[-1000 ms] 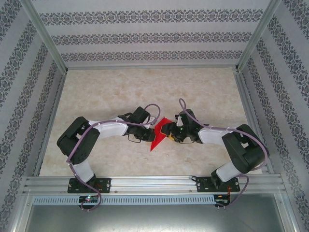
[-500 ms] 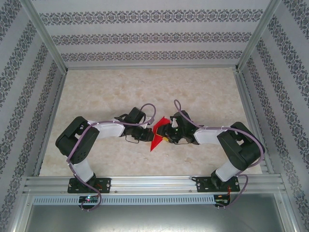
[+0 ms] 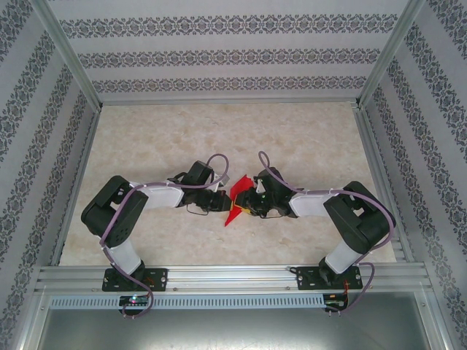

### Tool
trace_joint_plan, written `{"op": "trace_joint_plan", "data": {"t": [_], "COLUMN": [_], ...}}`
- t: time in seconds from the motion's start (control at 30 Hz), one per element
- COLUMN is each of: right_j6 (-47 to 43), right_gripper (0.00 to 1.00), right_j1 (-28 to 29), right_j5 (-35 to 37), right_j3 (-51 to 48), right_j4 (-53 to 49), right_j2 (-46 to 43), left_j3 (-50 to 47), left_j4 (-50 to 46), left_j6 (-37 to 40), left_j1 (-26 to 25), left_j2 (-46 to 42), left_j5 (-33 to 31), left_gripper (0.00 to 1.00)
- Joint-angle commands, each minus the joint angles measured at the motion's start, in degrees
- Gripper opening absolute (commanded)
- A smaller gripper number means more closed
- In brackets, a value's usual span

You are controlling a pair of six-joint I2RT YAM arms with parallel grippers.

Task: Fold a paper plane with a square sheet of paper (pick it up from the middle)
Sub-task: Fold the wing for the fifth time at the center of the table, then move the paper plane to the center of the table.

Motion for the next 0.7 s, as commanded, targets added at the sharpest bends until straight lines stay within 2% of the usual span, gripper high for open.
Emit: {"op": "trace_joint_plan", "data": {"t": [0.0, 0.2, 0.4, 0.67], "right_j6": [-0.96, -0.48, -0.58, -6.91], "right_gripper": [0.28, 0.24, 0.14, 0.04], "right_j1": [0.61, 0.56, 0.61, 1.29], "right_j5": [0.92, 1.29, 1.24, 5.51], "right_j3": [1.63, 2.02, 2.35, 7.02], "right_j4": [-0.88, -0.23, -0.37, -14.48], "right_j2": [0.76, 0.61, 1.70, -1.97], "left_j3": [-1.00, -1.17, -1.32, -1.84], "left_j4": [3.89, 3.82, 4.18, 1.99], "left_j6": [-1.53, -1.75, -2.15, -0.55], "left_j1": [1.23, 1.77, 2.28, 3.52], "left_j2": [-1.73, -1.99, -2.24, -2.52], "left_j5": [2.18, 2.41, 2.71, 1.31], "left_gripper": [0.10, 0.10, 0.12, 0.17]}}
